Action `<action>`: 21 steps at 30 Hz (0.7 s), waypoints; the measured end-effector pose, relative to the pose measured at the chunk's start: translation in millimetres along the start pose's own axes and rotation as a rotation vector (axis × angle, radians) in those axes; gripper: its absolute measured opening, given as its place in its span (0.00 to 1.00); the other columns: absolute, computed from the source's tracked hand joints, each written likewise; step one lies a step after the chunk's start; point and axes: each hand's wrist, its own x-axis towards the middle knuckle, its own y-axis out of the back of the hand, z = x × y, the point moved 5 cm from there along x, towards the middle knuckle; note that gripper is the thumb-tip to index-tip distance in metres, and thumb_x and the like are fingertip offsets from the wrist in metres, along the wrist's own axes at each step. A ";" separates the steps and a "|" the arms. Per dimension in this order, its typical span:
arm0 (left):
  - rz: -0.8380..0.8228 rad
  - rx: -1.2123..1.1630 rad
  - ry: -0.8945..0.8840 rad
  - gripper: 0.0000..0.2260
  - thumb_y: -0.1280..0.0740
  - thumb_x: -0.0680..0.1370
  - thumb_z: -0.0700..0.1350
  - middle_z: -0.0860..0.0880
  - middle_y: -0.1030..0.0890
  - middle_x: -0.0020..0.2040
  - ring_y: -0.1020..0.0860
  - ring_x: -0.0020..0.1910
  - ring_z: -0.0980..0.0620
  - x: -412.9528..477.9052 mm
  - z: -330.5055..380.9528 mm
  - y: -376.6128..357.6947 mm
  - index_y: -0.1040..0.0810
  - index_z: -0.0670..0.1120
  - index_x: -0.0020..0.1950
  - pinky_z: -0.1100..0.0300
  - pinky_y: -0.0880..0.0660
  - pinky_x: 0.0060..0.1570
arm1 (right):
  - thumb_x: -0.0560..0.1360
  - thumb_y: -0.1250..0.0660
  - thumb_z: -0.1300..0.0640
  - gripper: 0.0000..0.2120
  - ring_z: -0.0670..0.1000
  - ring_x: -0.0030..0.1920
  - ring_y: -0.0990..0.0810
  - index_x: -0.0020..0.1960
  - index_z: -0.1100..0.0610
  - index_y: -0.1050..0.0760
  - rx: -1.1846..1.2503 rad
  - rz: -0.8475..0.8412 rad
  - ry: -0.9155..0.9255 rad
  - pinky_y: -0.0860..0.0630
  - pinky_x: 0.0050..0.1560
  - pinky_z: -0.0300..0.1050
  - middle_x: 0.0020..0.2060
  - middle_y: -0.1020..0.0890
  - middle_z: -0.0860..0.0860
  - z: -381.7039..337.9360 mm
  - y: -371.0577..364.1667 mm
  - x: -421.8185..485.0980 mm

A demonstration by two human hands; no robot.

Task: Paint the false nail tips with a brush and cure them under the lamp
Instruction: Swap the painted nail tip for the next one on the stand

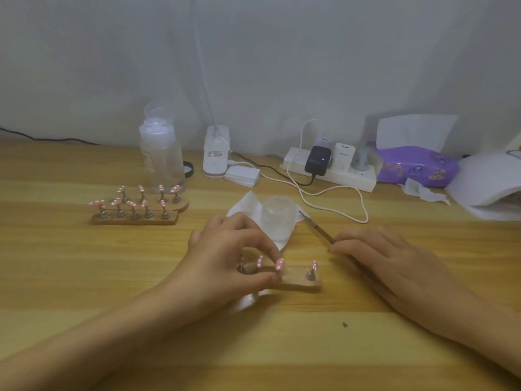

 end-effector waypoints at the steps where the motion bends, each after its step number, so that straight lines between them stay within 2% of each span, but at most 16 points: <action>1: -0.037 0.039 -0.005 0.18 0.32 0.62 0.70 0.70 0.31 0.55 0.37 0.59 0.69 -0.2 -2.1 3.2 0.25 0.71 0.50 0.70 0.44 0.54 | 0.75 0.36 0.60 0.19 0.46 0.55 0.25 0.64 0.45 0.29 -0.011 -0.020 0.002 0.21 0.35 0.42 0.64 0.27 0.41 -0.5 -1.2 0.1; 2: -0.079 0.076 -0.007 0.22 0.34 0.60 0.71 0.71 0.32 0.55 0.38 0.59 0.70 -0.4 -4.7 6.9 0.27 0.70 0.52 0.70 0.43 0.55 | 0.74 0.36 0.61 0.22 0.48 0.56 0.24 0.65 0.45 0.30 -0.013 -0.043 0.001 0.20 0.36 0.43 0.65 0.28 0.41 -0.9 -1.7 0.3; 4: -0.157 0.110 0.010 0.25 0.32 0.60 0.71 0.72 0.31 0.54 0.37 0.57 0.71 -0.4 -11.6 14.7 0.30 0.68 0.54 0.63 0.37 0.57 | 0.75 0.43 0.59 0.23 0.46 0.60 0.28 0.67 0.41 0.34 -0.020 -0.108 -0.003 0.20 0.40 0.43 0.67 0.32 0.38 -0.1 -2.7 0.9; 6: -0.179 0.103 0.029 0.21 0.26 0.64 0.64 0.70 0.29 0.52 0.35 0.54 0.72 -1.2 -16.7 19.3 0.29 0.65 0.53 0.58 0.34 0.56 | 0.75 0.48 0.58 0.27 0.39 0.66 0.38 0.69 0.34 0.43 -0.046 -0.181 0.000 0.22 0.49 0.42 0.69 0.42 0.31 3.1 -5.4 0.6; 7: -0.170 0.102 0.033 0.19 0.25 0.66 0.61 0.69 0.27 0.51 0.34 0.53 0.71 -2.0 -18.4 20.3 0.28 0.64 0.52 0.58 0.33 0.55 | 0.75 0.47 0.59 0.31 0.36 0.67 0.43 0.70 0.31 0.48 -0.051 -0.222 0.003 0.24 0.53 0.41 0.69 0.47 0.28 5.3 -7.6 -0.7; 8: -0.159 0.099 0.028 0.16 0.25 0.67 0.59 0.67 0.26 0.50 0.32 0.52 0.70 -3.1 -19.6 20.5 0.26 0.63 0.51 0.58 0.33 0.53 | 0.73 0.44 0.63 0.37 0.34 0.68 0.46 0.70 0.28 0.50 -0.044 -0.238 -0.010 0.25 0.54 0.40 0.69 0.49 0.28 7.2 -7.5 -1.5; 10: -0.127 0.057 -0.001 0.12 0.26 0.67 0.58 0.64 0.25 0.49 0.28 0.50 0.65 -5.6 -20.5 20.2 0.22 0.61 0.47 0.61 0.31 0.50 | 0.66 0.43 0.68 0.45 0.34 0.68 0.45 0.69 0.27 0.48 -0.001 -0.210 -0.037 0.25 0.51 0.39 0.69 0.46 0.28 9.6 -1.8 0.6; 12: -0.060 -0.011 -0.036 0.09 0.26 0.66 0.58 0.63 0.22 0.47 0.25 0.48 0.60 -9.8 -22.1 20.9 0.21 0.59 0.42 0.62 0.29 0.46 | 0.66 0.43 0.63 0.38 0.38 0.68 0.38 0.67 0.29 0.41 0.180 -0.167 -0.058 0.27 0.54 0.36 0.66 0.38 0.29 7.6 4.0 3.6; 15: 0.058 -0.035 -0.075 0.13 0.30 0.65 0.64 0.61 0.22 0.47 0.24 0.48 0.59 -17.1 -25.0 22.1 0.20 0.57 0.41 0.59 0.28 0.47 | 0.72 0.37 0.47 0.21 0.44 0.65 0.31 0.64 0.35 0.32 0.386 -0.165 -0.005 0.35 0.62 0.34 0.60 0.31 0.33 -2.5 -2.7 9.6; 18: 0.126 0.034 -0.100 0.12 0.31 0.66 0.63 0.62 0.23 0.48 0.25 0.49 0.63 -22.1 -22.9 21.6 0.22 0.58 0.42 0.51 0.27 0.48 | 0.71 0.33 0.38 0.16 0.43 0.59 0.28 0.57 0.38 0.24 0.401 -0.073 0.001 0.34 0.56 0.32 0.53 0.27 0.35 -10.0 -8.0 21.6; 21: 0.151 0.148 -0.137 0.09 0.33 0.68 0.63 0.65 0.25 0.46 0.29 0.50 0.68 -25.9 -16.5 24.4 0.26 0.61 0.41 0.58 0.33 0.47 | 0.70 0.32 0.40 0.11 0.45 0.52 0.24 0.50 0.42 0.21 0.442 0.029 -0.029 0.31 0.49 0.34 0.47 0.22 0.40 -19.9 -6.1 29.5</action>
